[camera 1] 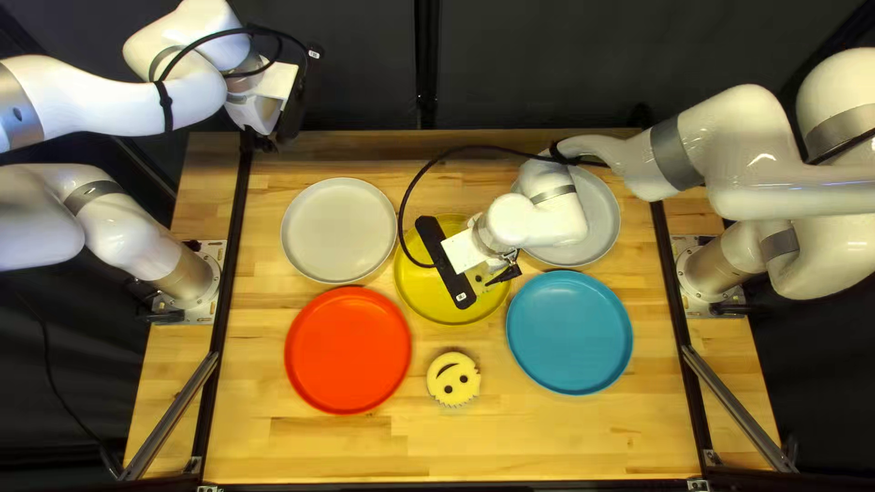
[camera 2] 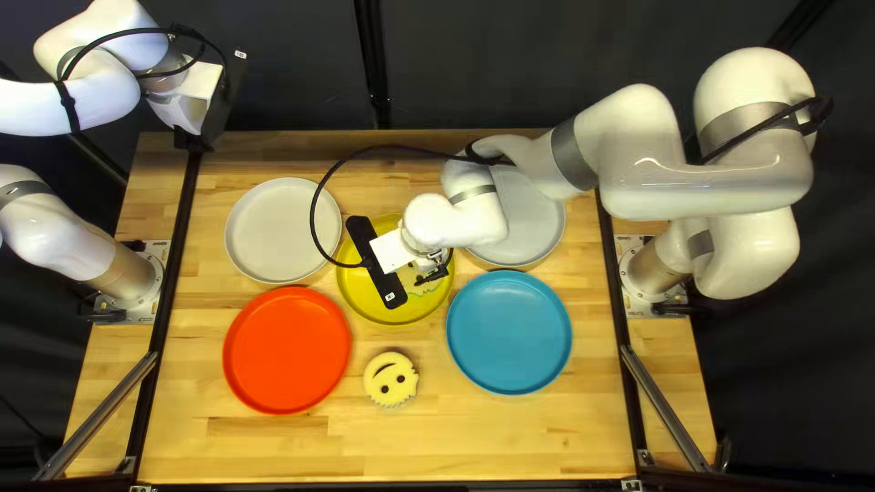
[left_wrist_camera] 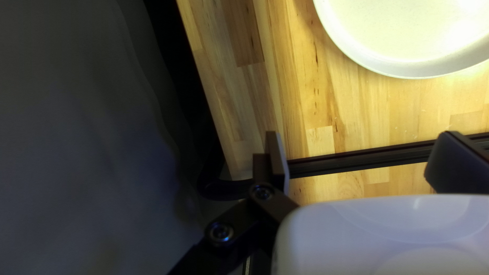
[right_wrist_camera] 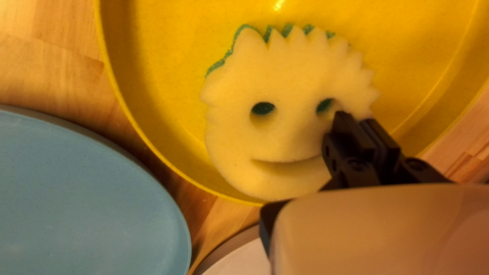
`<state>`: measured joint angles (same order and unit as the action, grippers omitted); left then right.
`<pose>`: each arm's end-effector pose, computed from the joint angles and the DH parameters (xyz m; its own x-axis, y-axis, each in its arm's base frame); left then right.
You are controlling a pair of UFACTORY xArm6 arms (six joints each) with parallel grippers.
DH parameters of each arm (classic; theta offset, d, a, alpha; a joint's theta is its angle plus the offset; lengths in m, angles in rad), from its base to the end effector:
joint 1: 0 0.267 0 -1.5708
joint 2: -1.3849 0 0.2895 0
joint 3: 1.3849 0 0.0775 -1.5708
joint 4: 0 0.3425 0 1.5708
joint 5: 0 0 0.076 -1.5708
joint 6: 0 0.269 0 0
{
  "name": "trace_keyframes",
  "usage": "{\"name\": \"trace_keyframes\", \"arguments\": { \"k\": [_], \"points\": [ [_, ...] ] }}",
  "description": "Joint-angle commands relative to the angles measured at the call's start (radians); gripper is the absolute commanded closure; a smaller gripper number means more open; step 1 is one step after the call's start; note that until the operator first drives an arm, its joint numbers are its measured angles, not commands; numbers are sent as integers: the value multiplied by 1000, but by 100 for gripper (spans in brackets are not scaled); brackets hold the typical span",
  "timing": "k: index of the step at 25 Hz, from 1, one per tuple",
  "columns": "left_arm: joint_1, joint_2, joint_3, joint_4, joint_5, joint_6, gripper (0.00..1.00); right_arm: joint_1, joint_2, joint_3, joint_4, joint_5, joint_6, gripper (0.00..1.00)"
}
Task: Pick up sponge and scrub the plate
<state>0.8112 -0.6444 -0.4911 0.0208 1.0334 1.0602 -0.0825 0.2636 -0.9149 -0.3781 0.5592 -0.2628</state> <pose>0.2162 0.2334 0.1926 0.9658 -0.2573 0.0333 -0.2530 -0.9625 -0.0980 0.4958 -0.0700 0.0448 0.8813 0.4726 -0.0044 0.4608 -0.8570 0.2306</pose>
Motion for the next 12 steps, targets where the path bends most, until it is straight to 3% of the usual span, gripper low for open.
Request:
{"name": "trace_keyframes", "arguments": {
  "k": [1,5,12],
  "points": [
    [0,0,0,0,0,0,0,-48,28,-29,12,-18,-53,100],
    [0,0,0,0,0,0,0,-71,29,-34,15,-22,-71,100],
    [0,0,0,0,0,0,0,15,-19,15,-42,-4,45,100]
  ]
}}
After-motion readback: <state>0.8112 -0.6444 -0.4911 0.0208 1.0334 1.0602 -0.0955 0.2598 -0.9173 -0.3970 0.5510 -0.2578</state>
